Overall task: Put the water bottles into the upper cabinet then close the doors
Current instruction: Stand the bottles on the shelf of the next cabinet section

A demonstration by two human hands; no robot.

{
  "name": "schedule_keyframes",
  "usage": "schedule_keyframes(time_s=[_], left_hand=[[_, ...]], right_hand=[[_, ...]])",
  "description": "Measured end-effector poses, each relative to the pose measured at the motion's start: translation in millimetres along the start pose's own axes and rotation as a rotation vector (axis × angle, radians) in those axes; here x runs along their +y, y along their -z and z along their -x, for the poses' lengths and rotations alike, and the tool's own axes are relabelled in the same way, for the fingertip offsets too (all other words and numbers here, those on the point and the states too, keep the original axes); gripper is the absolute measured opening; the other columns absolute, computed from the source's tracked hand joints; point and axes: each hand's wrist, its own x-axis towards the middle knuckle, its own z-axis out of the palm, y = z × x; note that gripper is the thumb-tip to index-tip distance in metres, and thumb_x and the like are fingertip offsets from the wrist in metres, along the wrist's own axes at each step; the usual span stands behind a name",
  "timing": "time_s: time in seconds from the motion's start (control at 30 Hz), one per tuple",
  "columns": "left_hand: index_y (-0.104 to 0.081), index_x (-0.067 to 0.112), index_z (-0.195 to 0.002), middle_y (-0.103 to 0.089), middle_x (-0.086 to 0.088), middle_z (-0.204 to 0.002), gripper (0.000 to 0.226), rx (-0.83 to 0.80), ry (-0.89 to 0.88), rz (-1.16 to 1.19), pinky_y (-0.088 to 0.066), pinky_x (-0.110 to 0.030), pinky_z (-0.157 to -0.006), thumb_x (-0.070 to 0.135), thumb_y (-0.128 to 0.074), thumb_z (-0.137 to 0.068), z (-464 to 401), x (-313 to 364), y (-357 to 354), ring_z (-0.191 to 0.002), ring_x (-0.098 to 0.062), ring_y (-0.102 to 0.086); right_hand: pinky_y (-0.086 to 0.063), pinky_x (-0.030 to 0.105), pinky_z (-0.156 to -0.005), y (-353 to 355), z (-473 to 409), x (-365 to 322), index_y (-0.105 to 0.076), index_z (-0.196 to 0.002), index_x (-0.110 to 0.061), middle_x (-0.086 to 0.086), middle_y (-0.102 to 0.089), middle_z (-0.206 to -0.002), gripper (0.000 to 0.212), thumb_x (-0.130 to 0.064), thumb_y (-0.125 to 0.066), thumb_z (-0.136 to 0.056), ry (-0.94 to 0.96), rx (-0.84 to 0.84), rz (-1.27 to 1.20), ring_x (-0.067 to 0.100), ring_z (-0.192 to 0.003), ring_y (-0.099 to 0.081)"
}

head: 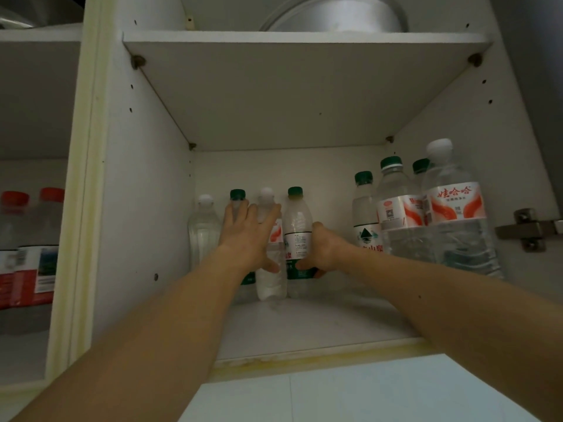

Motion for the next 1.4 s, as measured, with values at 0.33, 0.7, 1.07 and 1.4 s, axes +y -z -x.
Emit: schedule_keyframes(time_s=[0.33,0.7,1.07,1.4], left_hand=[[-0.026,0.027,-0.155,-0.047,-0.015,-0.144,0.086,0.268,0.018,0.372,-0.027,-0.050,-0.115,0.051,-0.072,-0.085,-4,-15,8,-0.133,-0.033,-0.043],[-0.039,0.021,-0.148,-0.051,-0.007,-0.131,0.050,0.583,0.036,0.838,-0.050,-0.042,-0.091,0.033,-0.052,-0.102,0,1,47,-0.116,-0.021,-0.052],[-0.037,0.019,-0.150,-0.044,-0.005,-0.137,0.062,0.472,-0.245,0.912,-0.047,-0.032,-0.093,0.043,-0.059,-0.097,9,45,56,-0.115,-0.011,-0.047],[-0.020,0.029,-0.156,-0.046,-0.006,-0.145,0.095,0.014,-0.175,1.192,-0.054,-0.039,-0.093,0.060,-0.071,-0.082,0,119,85,-0.116,-0.019,-0.058]], right_hand=[[-0.060,0.046,-0.086,18,6,-5,-0.046,-0.130,-0.011,0.009,-0.062,-0.108,0.057,-0.025,-0.079,-0.085,0.017,0.069,0.046,0.027,-0.100,-0.065],[-0.046,0.027,-0.090,88,96,-32,-0.062,-0.116,-0.016,-0.003,-0.054,-0.115,0.022,-0.017,-0.060,-0.094,0.592,0.741,0.353,0.013,-0.106,-0.051],[-0.040,0.053,-0.109,138,127,28,-0.016,-0.154,-0.025,0.016,-0.026,-0.150,0.086,-0.024,-0.071,-0.088,0.051,0.666,0.286,0.039,-0.134,-0.036],[-0.057,0.032,-0.072,156,134,47,-0.039,-0.139,-0.023,0.002,-0.064,-0.119,0.073,-0.035,-0.081,-0.081,0.053,0.499,0.052,0.017,-0.097,-0.067]])
